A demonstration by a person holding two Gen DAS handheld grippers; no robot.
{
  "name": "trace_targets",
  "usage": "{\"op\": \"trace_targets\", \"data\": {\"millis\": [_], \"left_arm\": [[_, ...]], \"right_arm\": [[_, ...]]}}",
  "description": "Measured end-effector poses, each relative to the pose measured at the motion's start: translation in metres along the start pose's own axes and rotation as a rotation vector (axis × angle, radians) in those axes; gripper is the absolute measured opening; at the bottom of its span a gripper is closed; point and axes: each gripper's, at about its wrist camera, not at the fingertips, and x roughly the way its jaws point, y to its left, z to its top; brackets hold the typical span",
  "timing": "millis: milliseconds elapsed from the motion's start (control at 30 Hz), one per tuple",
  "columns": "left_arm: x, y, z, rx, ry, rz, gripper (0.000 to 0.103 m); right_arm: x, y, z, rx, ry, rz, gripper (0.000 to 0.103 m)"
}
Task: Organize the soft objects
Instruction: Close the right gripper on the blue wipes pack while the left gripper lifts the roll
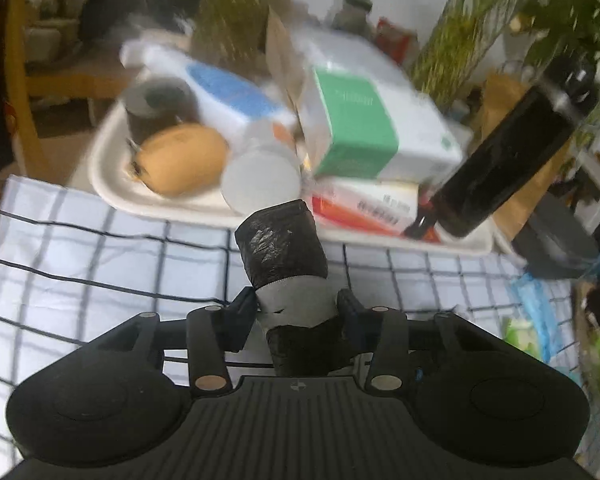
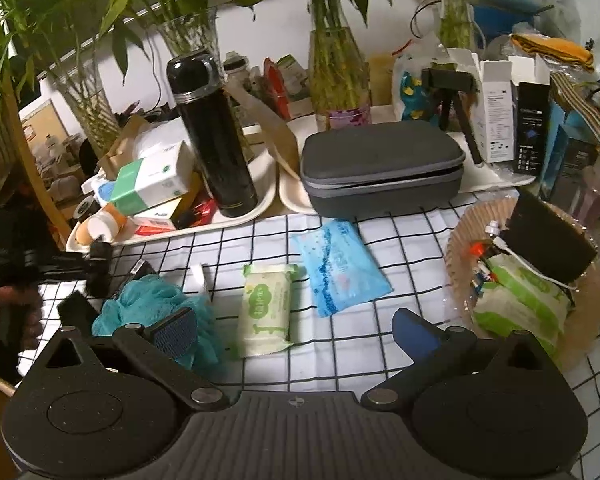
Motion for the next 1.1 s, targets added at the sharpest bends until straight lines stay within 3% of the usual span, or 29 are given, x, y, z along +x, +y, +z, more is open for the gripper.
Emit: {"op": "trace_targets", "data": {"millis": [200, 400, 533, 700, 933, 1100], "left_arm": [[-0.064, 0.008, 0.004, -0.007, -0.135, -0.003, 0.043], [-0.121, 0.001, -0.021, 0.058, -0.16, -0.012, 0.043], [-0.146, 0.006, -0.046, 0.028, -0.165, -0.032, 0.043], [-0.153, 0.017, -0.073, -0.015, -0.162, -0.029, 0.043], [-0.146, 0.025, -0.094, -0.033, -0.159, -0.084, 0.043], [-0.141, 0.023, -0.102, -0.006, -0.169, -0.103, 0.043]], "right_arm": [[0.007, -0.005, 0.0, -0.023, -0.02, -0.041, 0.103], [0.024, -0.007, 0.003, -0.096, -0.031, -0.069, 0.103], [0.042, -0.003, 0.003, -0.155, -0.021, -0.077, 0.103], [0.065, -0.005, 0.007, -0.153, -0.017, -0.068, 0.103], [0.111, -0.011, 0.009, -0.231, 0.003, -0.108, 0.102], [0.143, -0.017, 0.013, -0.261, 0.031, -0.118, 0.093]]}}
